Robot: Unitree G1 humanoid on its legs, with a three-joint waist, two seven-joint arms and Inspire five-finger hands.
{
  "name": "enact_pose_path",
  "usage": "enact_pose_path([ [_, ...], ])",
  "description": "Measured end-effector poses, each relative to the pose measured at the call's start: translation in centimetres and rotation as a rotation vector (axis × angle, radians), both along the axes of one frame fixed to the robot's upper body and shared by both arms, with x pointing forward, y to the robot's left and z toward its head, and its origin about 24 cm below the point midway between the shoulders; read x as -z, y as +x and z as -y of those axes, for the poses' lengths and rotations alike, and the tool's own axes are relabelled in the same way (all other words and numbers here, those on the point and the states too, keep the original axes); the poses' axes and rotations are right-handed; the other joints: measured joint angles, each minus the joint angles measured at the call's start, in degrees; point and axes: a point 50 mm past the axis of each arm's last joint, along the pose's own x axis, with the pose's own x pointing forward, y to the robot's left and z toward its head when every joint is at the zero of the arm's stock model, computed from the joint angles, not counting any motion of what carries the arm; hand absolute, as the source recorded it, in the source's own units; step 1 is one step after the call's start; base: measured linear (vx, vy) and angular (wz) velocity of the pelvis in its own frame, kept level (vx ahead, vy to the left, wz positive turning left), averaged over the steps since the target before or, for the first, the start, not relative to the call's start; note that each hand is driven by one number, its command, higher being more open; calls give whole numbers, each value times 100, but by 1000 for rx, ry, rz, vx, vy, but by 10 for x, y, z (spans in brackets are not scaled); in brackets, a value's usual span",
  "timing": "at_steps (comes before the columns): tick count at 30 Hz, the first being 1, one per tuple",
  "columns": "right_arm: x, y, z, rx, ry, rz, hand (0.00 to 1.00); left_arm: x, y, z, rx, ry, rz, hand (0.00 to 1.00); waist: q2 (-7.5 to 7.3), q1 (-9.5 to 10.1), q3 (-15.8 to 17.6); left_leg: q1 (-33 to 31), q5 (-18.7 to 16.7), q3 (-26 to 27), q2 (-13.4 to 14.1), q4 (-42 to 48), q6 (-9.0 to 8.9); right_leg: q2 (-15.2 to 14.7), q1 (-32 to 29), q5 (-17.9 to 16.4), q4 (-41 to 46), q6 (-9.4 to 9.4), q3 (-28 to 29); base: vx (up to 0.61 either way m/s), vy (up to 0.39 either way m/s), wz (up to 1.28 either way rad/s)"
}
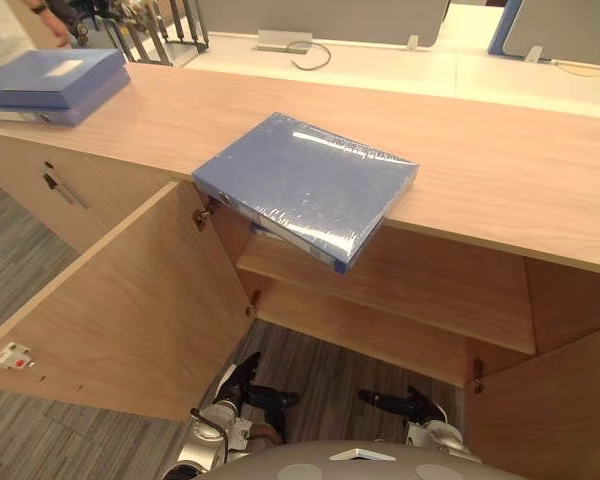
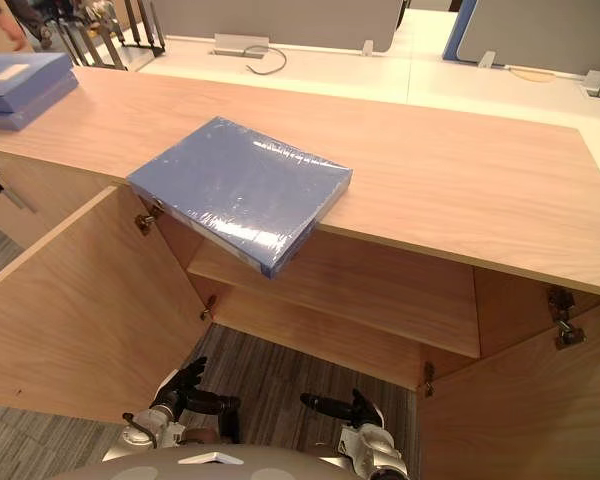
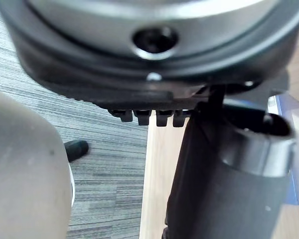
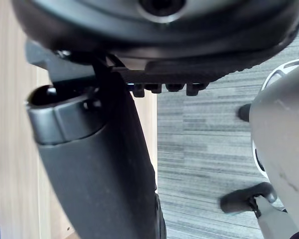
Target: Walk over to the cabinet, pick up the folder, carry it to the office cabinet, place the folder inside the office cabinet, then close the office cabinet door
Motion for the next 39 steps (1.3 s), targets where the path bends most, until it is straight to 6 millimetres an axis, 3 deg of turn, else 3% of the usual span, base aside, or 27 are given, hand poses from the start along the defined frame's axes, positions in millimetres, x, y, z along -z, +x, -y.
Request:
enact_pose_path([
  [5,1,-3,-1,3,2,-9,100,-1,-2,-9,-89,-5,12,100,-85,75,-51,-184,32,-221,-137,1,54,-84,-47,27,-36,75,-210,23,38,24],
  [10,3,-6,-9,-25,14,-23,100,-6,-10,-25,-280,-40,54,100,-316,153,-51,-248,79,-519,-381,3,127,-208,121,49,-61,94,-408,97,33,35],
  [16,3,-2,-14,-55,25,-22,100,-15,-19,-29,-438,-100,116,100,-306,384,-44,-238,83,-725,-444,1,133,-211,229,48,-86,92,-461,5,1,19],
  [23,3,1,-16,-81,14,-16,100,-35,-24,-28,-610,-109,239,100,-324,430,35,-275,90,-926,-529,3,187,-224,283,-29,-115,156,-687,-43,26,19],
  [26,3,-1,-17,-110,7,-16,100,-65,-6,-36,-612,-86,405,100,-361,529,128,-296,109,-1004,-579,4,211,-243,312,-18,-121,180,-772,3,23,16],
  [30,5,-4,-15,-132,6,-35,100,-133,25,-44,-586,-90,742,100,-347,566,152,-363,168,-1043,-612,12,307,-242,312,86,-123,168,-728,30,23,6],
  [35,6,-6,-10,-175,8,-67,100,-176,32,-36,-504,-160,939,100,-210,598,102,-321,75,-928,-589,10,344,-221,321,159,-213,145,-394,-21,17,-13],
  [39,5,-4,-4,-209,-3,-69,100,-213,35,-33,-449,-209,1121,100,-15,550,-22,-214,51,-785,-574,10,374,-222,385,167,-233,158,-240,-41,-8,-17],
])
